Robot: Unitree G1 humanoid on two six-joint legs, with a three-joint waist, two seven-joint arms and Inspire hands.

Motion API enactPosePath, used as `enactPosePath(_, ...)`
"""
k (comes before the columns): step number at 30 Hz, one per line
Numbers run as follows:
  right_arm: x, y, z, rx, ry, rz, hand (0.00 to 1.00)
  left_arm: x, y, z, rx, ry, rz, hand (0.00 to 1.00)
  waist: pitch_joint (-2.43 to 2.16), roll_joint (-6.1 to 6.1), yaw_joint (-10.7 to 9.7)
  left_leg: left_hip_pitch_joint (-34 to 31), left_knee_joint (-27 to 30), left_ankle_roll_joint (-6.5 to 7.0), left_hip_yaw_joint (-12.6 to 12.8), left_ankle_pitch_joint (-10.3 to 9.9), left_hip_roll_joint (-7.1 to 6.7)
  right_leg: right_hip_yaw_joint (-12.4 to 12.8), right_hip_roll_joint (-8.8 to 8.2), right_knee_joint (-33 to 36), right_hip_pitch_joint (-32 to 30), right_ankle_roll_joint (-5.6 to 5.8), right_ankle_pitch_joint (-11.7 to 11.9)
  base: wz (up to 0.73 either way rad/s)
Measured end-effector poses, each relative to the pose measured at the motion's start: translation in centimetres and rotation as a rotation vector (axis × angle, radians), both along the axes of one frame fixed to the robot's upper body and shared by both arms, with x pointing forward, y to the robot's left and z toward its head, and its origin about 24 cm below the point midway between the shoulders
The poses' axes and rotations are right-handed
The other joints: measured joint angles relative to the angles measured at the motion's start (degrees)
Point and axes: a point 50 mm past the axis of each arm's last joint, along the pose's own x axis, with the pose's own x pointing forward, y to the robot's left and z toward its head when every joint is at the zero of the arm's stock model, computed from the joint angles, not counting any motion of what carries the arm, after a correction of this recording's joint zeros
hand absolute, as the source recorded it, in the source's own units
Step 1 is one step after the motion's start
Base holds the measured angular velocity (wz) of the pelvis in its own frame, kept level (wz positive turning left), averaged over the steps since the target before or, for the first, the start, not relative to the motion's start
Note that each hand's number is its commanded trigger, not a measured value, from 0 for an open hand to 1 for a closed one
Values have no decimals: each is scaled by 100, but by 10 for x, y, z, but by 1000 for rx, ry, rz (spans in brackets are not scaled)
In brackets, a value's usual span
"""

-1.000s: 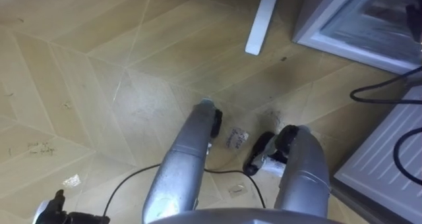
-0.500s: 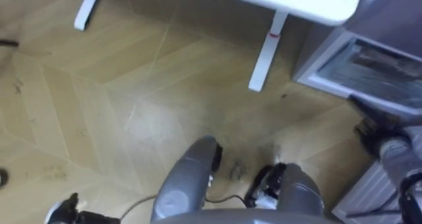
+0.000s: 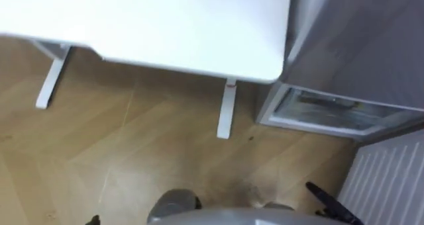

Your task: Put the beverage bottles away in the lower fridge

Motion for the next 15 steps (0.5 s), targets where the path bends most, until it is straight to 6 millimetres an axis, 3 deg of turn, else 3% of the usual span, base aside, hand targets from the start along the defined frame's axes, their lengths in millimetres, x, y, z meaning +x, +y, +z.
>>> enactPosePath(5,-5,9,-3,15,64,200,0,-2,-9,-3,-18,29,-22,0,25,-10,-76,476,-372,-26,77,56,42,25,114,-523,477,18,184,-9)
enactPosePath(6,-6,12,-3,22,72,220,0,-3,-9,-3,-16,38,-22,0,58,-62,-74,579,-415,-26,135,56,57,33,122,-569,562,22,200,-14)
enactPosePath(15,-7,17,-5,34,99,292,0,-12,-9,-4,-11,111,10,0,57,-64,-100,980,-712,-21,363,85,94,364,214,-845,809,46,340,-17)
